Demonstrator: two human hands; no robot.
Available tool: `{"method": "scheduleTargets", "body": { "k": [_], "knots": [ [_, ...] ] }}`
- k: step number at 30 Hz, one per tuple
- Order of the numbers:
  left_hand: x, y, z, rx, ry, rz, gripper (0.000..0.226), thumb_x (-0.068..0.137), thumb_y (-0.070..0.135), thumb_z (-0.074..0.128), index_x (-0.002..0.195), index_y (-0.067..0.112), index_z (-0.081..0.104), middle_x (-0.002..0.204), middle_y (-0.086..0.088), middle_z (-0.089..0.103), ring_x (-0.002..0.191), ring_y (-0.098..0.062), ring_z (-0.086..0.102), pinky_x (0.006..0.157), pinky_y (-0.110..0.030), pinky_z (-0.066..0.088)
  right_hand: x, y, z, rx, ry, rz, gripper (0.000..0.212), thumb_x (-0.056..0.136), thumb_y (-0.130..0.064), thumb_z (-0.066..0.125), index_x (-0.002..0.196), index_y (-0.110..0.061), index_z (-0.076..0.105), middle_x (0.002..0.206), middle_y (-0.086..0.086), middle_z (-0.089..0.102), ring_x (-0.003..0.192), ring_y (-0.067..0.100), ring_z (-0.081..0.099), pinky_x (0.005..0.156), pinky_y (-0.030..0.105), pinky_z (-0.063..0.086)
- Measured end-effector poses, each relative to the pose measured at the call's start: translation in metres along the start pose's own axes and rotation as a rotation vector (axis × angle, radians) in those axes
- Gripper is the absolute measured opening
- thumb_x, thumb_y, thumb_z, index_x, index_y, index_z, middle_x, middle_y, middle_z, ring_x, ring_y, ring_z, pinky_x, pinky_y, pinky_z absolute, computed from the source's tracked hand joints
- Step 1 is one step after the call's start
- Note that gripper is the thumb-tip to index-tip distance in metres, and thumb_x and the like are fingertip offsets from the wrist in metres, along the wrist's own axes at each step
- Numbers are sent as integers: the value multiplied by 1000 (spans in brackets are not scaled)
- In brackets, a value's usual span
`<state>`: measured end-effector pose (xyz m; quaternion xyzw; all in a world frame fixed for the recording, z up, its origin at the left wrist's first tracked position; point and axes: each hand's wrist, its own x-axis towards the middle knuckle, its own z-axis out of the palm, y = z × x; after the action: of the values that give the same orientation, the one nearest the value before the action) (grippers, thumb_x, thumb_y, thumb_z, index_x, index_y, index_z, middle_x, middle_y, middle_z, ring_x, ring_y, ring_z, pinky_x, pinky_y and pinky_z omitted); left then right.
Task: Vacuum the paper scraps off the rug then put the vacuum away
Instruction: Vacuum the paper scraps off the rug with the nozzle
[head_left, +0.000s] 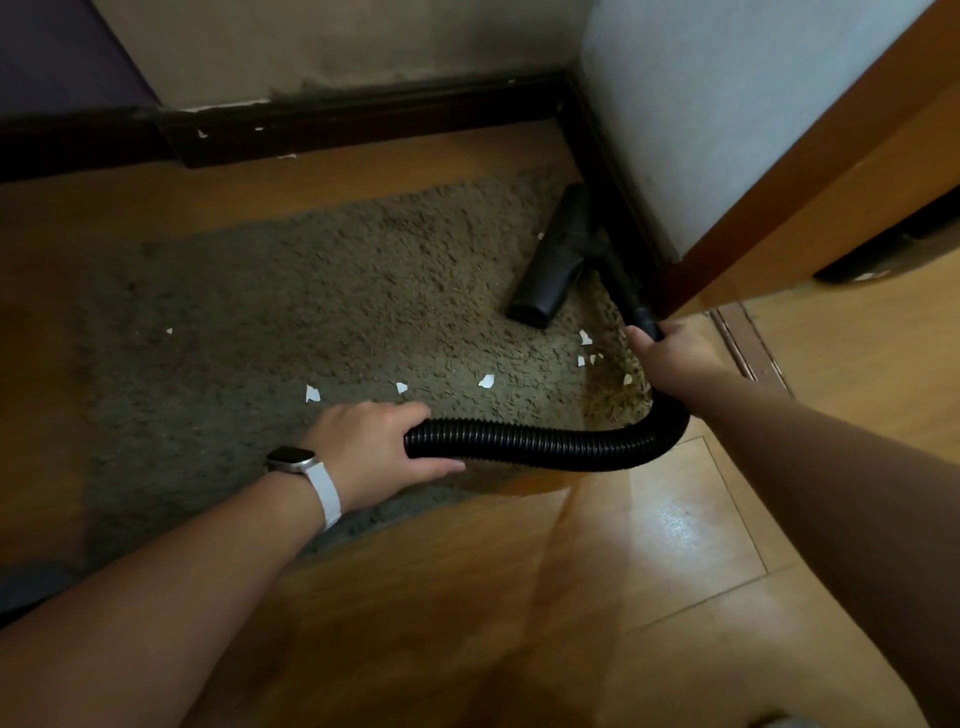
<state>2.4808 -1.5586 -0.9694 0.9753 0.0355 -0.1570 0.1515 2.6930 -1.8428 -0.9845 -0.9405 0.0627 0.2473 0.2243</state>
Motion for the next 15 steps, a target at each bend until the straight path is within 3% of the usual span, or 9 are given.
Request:
{"method": "scheduleTargets", "body": {
  "k": [5, 10, 15],
  "knots": [
    [-8, -6, 0, -4, -5, 24, 58, 74, 87, 41, 100, 38, 56, 79, 16, 60, 72, -3, 59, 66, -26, 53, -8, -2, 5, 53, 10, 19, 43, 98, -54, 50, 118, -17, 59, 93, 10, 65, 85, 28, 65, 77, 40, 57],
    [-15, -9, -2, -7, -3, 37, 56, 74, 87, 43, 92, 35, 56, 74, 15, 60, 69, -3, 58, 65, -26, 52, -14, -4, 12, 79, 16, -19, 46, 98, -54, 49, 124, -18, 58, 93, 8, 65, 87, 28, 65, 77, 40, 56],
    [-19, -6, -2, 4, -20, 32, 54, 75, 85, 44, 95, 36, 55, 75, 16, 59, 70, -2, 57, 64, -24, 48, -11, -10, 8, 61, -4, -36, 42, 99, -54, 47, 118, -18, 57, 92, 8, 65, 83, 26, 65, 70, 35, 52]
  ]
}}
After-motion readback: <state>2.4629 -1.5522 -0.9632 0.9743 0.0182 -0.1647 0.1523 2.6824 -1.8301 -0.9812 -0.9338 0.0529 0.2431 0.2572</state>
